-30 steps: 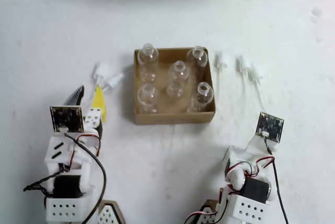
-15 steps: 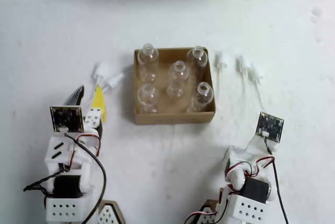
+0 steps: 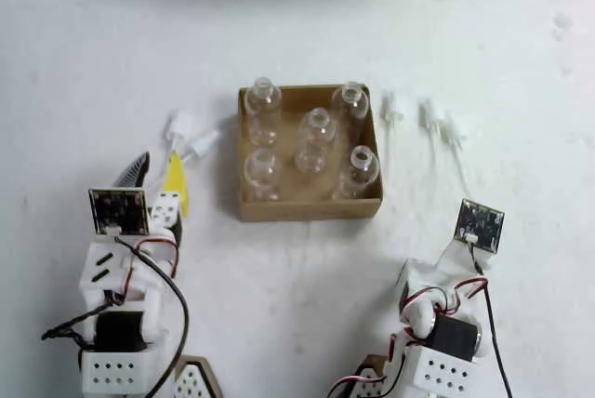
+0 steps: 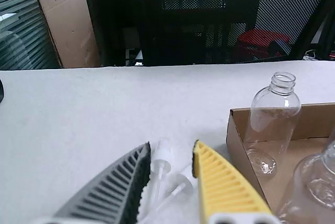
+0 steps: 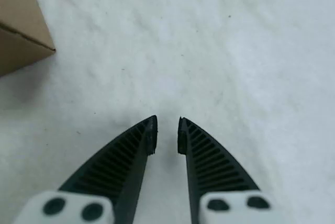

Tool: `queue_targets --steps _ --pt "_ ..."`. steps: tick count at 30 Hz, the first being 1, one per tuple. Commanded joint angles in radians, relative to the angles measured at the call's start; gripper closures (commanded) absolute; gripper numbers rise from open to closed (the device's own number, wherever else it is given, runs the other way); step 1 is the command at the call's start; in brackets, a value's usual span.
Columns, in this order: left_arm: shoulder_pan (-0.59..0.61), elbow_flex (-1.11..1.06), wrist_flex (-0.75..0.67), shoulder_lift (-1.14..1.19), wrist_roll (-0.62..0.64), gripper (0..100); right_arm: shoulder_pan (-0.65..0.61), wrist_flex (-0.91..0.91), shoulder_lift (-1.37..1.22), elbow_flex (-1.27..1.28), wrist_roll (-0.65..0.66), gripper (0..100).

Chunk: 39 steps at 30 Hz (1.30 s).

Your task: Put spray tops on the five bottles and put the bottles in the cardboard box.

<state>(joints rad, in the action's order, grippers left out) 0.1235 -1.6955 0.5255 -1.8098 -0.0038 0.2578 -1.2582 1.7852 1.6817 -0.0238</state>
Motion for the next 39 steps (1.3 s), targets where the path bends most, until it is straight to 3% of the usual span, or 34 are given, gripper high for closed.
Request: queue_targets --steps 1,17,21,27,34,39 --pt "-0.004 0.003 -0.006 -0.01 0.008 86 0.007 -0.004 0.005 0.009 -0.002 94.9" --pt "-0.004 0.005 -0.005 -0.01 0.008 86 0.007 -0.004 0.005 0.009 -0.002 94.9" --pt "-0.005 0.031 0.032 -0.01 -0.092 86 0.007 -0.004 0.005 0.009 -0.002 94.9" --pt "-0.004 0.206 0.204 -0.008 -0.091 86 0.005 -0.004 0.005 0.009 0.0 94.9" --pt "-0.028 0.365 0.282 0.013 -0.15 86 0.008 -0.004 0.005 0.009 -0.002 94.9" --pt "-0.028 0.631 0.388 0.3 -0.233 86 0.007 -0.004 0.005 0.009 -0.002 94.9"
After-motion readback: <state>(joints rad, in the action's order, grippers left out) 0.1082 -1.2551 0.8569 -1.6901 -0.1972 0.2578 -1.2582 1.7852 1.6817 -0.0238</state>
